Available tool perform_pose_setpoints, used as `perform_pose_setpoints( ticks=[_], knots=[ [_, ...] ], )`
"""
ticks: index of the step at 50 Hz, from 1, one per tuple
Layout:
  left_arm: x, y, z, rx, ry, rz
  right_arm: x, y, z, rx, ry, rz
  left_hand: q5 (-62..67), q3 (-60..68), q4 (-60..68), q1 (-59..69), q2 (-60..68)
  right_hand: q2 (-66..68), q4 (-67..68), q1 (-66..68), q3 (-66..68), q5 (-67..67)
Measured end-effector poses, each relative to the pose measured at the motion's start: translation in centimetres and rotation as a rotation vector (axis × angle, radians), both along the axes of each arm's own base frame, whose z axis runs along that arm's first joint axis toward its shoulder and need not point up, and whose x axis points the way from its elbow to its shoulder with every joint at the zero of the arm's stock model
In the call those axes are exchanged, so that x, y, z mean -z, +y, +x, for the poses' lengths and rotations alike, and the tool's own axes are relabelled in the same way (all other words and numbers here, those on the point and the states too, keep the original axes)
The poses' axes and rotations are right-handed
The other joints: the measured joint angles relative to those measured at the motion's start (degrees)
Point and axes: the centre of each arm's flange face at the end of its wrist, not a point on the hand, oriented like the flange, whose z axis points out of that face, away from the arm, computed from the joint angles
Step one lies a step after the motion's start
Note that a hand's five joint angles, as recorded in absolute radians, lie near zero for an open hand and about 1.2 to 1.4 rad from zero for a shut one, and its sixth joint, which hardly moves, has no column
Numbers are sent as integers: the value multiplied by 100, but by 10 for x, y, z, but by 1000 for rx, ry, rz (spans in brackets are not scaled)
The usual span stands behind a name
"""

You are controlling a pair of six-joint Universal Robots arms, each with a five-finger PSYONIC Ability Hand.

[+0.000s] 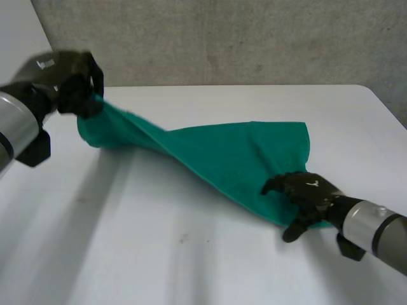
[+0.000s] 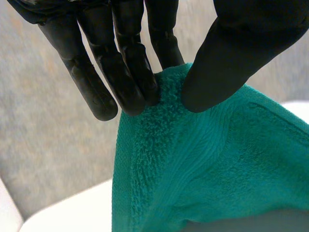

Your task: Fold the towel.

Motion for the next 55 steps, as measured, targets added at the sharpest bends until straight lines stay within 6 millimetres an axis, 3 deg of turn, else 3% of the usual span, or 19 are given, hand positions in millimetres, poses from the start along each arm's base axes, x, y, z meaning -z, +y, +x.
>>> perform_pose_setpoints(
  ticks=[3,10,20,22,30,31,33,34,35,36,40,42,46,48,49,51,52,53,55],
  knots=[
    [-23,5,-2,10,74,-45,0,9,17,2,-93,53,0,0,0,0,1,0,0,0,0,0],
    [-44,11,-7,33,170,-63,10,4,37,87,-141,21,0,0,1,0,2,0,0,0,0,0],
    [-53,14,-8,38,250,-59,34,-21,45,230,-79,-30,0,0,2,0,2,0,0,0,0,0],
    [-56,15,-6,31,263,-64,46,-24,51,247,-52,-21,0,0,2,0,2,0,0,0,0,0],
    [-57,14,-3,5,265,-74,52,-12,65,201,-42,-10,0,0,2,0,2,107,281,145,196,260],
    [-57,14,-2,2,265,-74,51,-12,66,198,-43,-12,0,0,2,0,2,815,929,735,859,853],
    [-57,13,-1,-4,263,-73,49,-11,66,198,-46,-18,0,0,3,0,2,815,929,735,859,853],
    [-56,11,1,-10,262,-72,46,-12,65,203,-46,-29,0,0,3,0,2,2938,3054,2550,2996,2935],
    [-56,11,1,-10,262,-72,46,-12,65,203,-46,-29,0,0,3,0,2,2938,3054,2550,2996,2935],
    [-54,8,4,-24,259,-69,39,-15,62,220,-45,-55,0,0,4,0,2,3977,4101,3383,4027,3990],
    [-51,-1,13,-61,253,-62,19,-30,47,271,-41,-139,0,0,3,0,2,4290,4529,3555,4427,4347],
    [-51,-1,13,-61,253,-62,19,-30,47,271,-41,-139,0,0,3,0,2,4290,4529,3555,4427,4347],
    [-28,-20,30,-135,225,0,-45,-60,1,350,35,-396,0,0,3,0,3,4290,4543,3555,4429,4348],
    [-28,-20,30,-135,225,0,-45,-60,1,350,35,-396,0,0,3,0,3,4290,4543,3555,4429,4348],
    [-12,-24,32,-149,199,44,-50,-61,-2,349,49,-418,0,1,3,0,3,4290,4543,3555,4429,4348],
    [9,-26,33,-155,151,102,-88,-53,-15,294,201,-554,0,1,3,0,3,4290,4544,3555,4429,4348],
    [9,-26,33,-155,151,102,-88,-53,-15,294,201,-554,0,1,3,0,3,4290,4544,3555,4429,4348],
    [26,-24,32,-153,100,146,-100,-44,-18,255,286,-588,0,1,3,0,3,4290,4545,3555,4429,4348],
    [41,-22,32,-148,50,183,-106,-37,-20,223,352,-599,0,1,3,0,3,4290,4546,3555,4429,4348]
  ],
)
